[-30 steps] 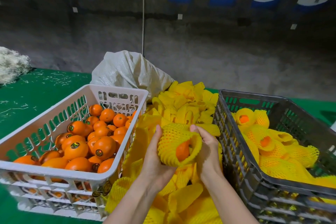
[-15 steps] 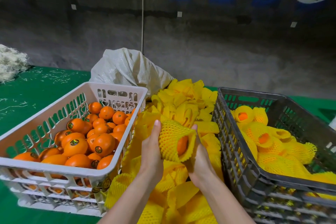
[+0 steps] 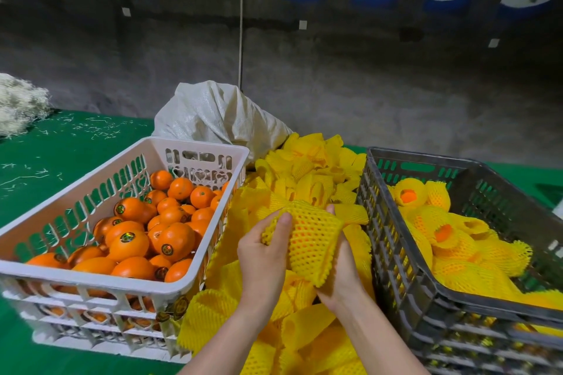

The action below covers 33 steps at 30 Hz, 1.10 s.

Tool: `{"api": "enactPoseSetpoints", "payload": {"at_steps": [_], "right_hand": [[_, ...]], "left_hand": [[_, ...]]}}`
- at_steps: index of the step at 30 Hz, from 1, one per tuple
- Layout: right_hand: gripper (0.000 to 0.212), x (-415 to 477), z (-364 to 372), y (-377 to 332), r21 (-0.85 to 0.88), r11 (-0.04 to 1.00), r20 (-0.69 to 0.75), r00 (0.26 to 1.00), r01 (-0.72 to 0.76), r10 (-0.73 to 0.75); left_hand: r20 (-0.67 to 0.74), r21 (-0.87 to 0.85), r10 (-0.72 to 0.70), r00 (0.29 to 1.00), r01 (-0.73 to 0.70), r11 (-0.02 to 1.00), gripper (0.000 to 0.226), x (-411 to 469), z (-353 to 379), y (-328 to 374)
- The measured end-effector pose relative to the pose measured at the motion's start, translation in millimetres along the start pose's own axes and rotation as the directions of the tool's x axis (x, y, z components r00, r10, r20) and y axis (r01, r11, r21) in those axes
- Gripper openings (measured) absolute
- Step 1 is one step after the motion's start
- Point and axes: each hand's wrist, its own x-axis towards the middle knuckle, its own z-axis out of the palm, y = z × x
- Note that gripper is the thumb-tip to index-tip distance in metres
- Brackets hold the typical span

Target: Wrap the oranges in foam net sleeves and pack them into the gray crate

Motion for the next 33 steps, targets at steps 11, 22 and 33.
{"api": "enactPoseSetpoints", "payload": {"at_steps": [11, 22, 33], "right_hand": [[0.022, 12, -11, 12, -0.030, 0.995, -0.335, 0.936, 0.099, -0.103], [0.030, -4, -8, 2, 0.275, 0.949, -0.170, 0.964, -0.152, 0.204], [0.023, 0, -18, 6, 0.027, 0.997, -0.231, 0.971, 0.075, -0.067]], "left_hand": [[0.131, -0.091, -0.344, 0.930, 0.357, 0.930, 0.041, 18, -3, 2], [0.114, -0.020, -0.293, 0.949, 0.297, 0.955, 0.029, 21, -9, -9], [0.133, 0.177, -0.398, 0.907, 0.374, 0.910, 0.054, 19, -8, -10]]}}
